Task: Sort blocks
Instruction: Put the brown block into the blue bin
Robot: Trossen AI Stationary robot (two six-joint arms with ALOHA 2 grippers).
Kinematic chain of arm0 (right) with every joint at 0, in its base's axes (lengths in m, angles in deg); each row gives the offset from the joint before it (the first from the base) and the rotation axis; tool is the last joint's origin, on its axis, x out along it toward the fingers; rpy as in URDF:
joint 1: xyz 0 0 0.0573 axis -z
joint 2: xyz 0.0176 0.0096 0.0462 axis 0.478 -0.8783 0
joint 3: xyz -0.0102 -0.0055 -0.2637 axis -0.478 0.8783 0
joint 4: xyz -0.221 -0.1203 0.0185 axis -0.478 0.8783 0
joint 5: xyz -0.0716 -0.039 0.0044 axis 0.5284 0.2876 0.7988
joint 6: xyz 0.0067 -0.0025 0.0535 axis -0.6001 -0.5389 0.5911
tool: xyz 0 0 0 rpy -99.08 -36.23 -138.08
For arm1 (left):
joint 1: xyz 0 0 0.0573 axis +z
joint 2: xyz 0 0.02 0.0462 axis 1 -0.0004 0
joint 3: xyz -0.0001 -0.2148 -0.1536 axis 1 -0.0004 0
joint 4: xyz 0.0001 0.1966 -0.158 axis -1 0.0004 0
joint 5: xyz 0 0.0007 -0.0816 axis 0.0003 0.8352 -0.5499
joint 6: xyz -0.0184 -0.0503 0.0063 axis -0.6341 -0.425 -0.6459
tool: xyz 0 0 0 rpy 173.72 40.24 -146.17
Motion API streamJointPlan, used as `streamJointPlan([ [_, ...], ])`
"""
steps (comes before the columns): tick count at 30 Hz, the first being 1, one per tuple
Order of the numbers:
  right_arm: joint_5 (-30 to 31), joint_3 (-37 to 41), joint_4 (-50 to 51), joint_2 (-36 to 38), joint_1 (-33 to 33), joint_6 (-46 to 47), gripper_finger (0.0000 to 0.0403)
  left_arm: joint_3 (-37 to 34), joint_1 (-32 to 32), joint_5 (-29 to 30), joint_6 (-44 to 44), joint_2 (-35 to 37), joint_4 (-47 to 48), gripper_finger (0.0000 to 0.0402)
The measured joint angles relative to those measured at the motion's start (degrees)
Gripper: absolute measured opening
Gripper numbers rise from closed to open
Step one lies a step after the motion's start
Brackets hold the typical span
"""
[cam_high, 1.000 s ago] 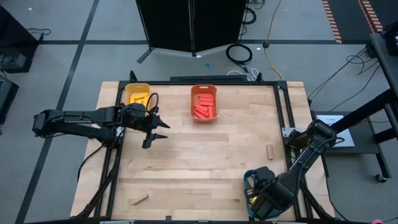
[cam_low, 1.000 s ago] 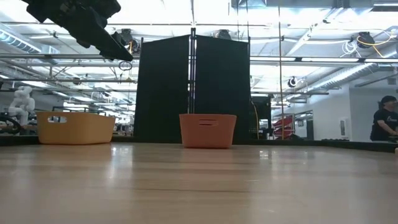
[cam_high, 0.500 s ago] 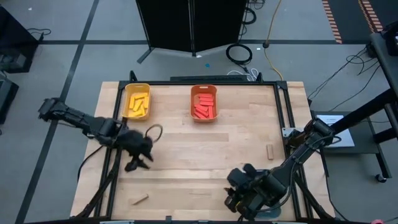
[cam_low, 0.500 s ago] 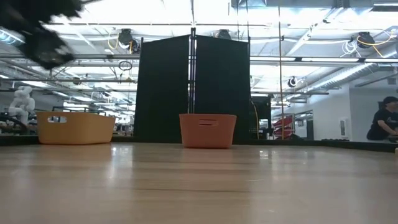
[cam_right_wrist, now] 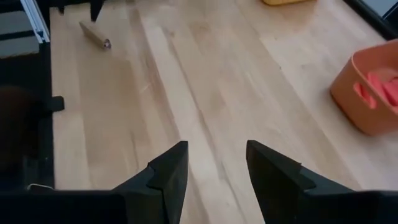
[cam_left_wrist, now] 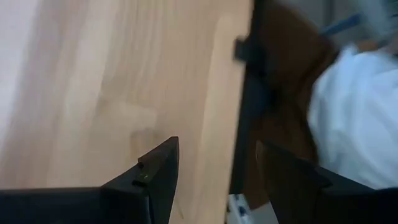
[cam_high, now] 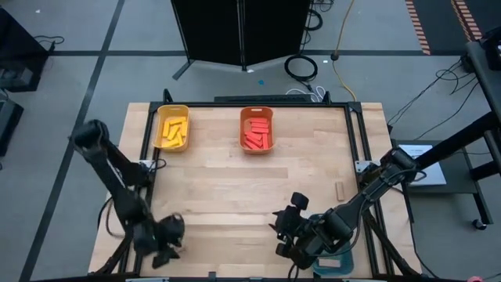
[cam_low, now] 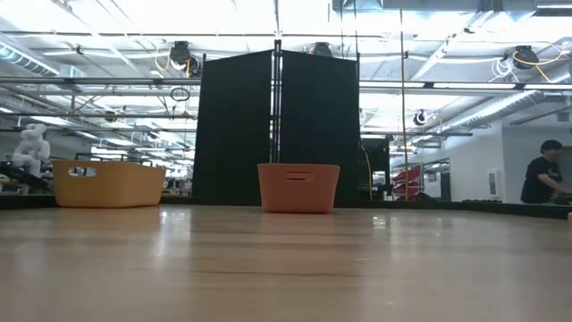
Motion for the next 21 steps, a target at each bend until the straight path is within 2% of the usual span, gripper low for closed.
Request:
streamJointPlan([
  [4, -0.1, 0.0, -1.3, 0.0, 1.2, -5.1, 0.0155, 6.5, -1.6, 0.0, -1.9, -10.2, 3.1, 0.0209],
  [10, -0.4, 0.0, -1.5, 0.0, 3.5, -11.1, 0.0155, 16.6, -1.7, 0.0, -4.2, -19.0, 14.6, 0.0209],
  [14, -0.6, 0.0, -1.5, 0.0, 4.9, -13.9, 0.0155, 20.3, -1.7, 0.4, -4.8, -21.7, 19.8, 0.0209],
  [21, -0.8, 0.0, -1.4, 0.0, 6.7, -17.7, 0.0155, 22.7, -1.7, 5.4, -5.2, -21.7, 24.2, 0.0209],
])
